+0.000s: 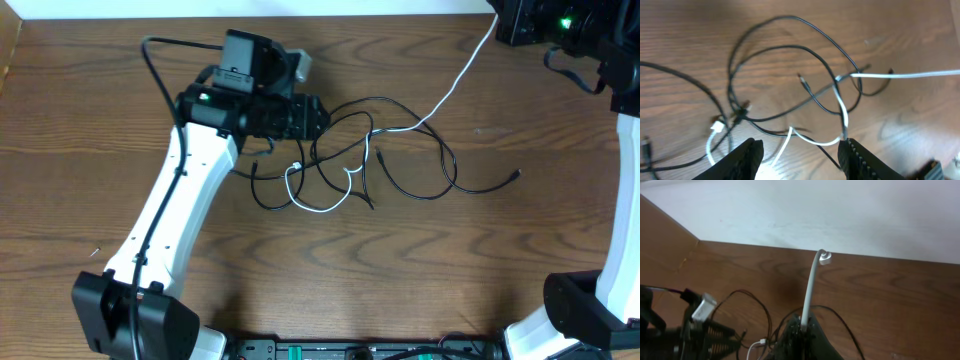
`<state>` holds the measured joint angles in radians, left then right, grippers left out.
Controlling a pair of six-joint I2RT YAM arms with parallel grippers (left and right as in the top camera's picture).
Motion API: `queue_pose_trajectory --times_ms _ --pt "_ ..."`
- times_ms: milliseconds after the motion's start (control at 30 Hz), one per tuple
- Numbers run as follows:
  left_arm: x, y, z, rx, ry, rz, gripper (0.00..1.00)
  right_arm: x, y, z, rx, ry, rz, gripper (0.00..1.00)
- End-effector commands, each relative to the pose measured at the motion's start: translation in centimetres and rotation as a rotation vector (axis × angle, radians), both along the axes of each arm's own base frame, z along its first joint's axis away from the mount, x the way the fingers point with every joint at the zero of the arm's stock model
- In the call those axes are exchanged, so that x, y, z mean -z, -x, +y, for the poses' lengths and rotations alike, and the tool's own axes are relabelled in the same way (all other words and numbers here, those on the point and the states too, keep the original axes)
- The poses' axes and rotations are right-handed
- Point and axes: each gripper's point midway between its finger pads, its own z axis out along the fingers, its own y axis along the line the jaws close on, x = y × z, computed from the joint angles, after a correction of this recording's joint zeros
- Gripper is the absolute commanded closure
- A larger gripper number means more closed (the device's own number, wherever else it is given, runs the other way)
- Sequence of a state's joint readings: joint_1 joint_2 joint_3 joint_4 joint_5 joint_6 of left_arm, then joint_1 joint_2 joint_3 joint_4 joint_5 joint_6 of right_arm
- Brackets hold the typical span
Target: Untangle cables
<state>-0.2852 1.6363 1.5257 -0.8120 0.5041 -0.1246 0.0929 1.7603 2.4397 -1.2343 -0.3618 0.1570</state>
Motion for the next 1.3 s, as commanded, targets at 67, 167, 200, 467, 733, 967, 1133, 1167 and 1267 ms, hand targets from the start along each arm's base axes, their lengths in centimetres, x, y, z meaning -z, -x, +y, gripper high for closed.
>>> queue_pose_trajectory --times_ms 67,167,200,467,733,967,1133,1167,1267 --pt "-0.3 2.2 -2.3 0.107 -0.001 0.012 0.46 0.4 -0.2 -0.7 0.031 -0.001 0.017 0.99" --pt "0.0 3.5 -3.4 0.137 -0.01 0.04 0.46 0.9 -0.3 -0.7 0.033 0.002 0.035 0.99" --pt "0.1 3.8 -3.7 0.136 -0.018 0.047 0.46 1.1 -0.4 -0.7 0.033 0.003 0.042 0.99" --pt "2.9 4.1 -4.2 -0.032 -0.169 0.093 0.46 3.2 -1.3 -0.6 0.032 0.009 0.106 0.99" --pt "6.9 4.5 -7.2 -0.004 -0.213 0.144 0.48 3.7 -1.3 -0.6 0.032 0.012 0.127 0.99" --pt "9.3 6.4 -9.7 0.073 -0.254 0.184 0.62 4.1 -1.0 -0.7 0.03 0.021 0.14 0.99" --pt "9.1 6.5 -10.4 0.086 -0.243 0.166 0.63 4.2 -0.9 -0.7 0.03 0.024 0.147 0.99" --pt "9.1 6.6 -10.4 0.082 -0.243 0.17 0.62 4.2 -0.9 -0.7 0.029 0.025 0.147 0.99" --pt "9.2 6.9 -10.6 0.09 -0.248 0.174 0.6 4.2 -0.9 -0.7 0.03 0.025 0.148 0.99"
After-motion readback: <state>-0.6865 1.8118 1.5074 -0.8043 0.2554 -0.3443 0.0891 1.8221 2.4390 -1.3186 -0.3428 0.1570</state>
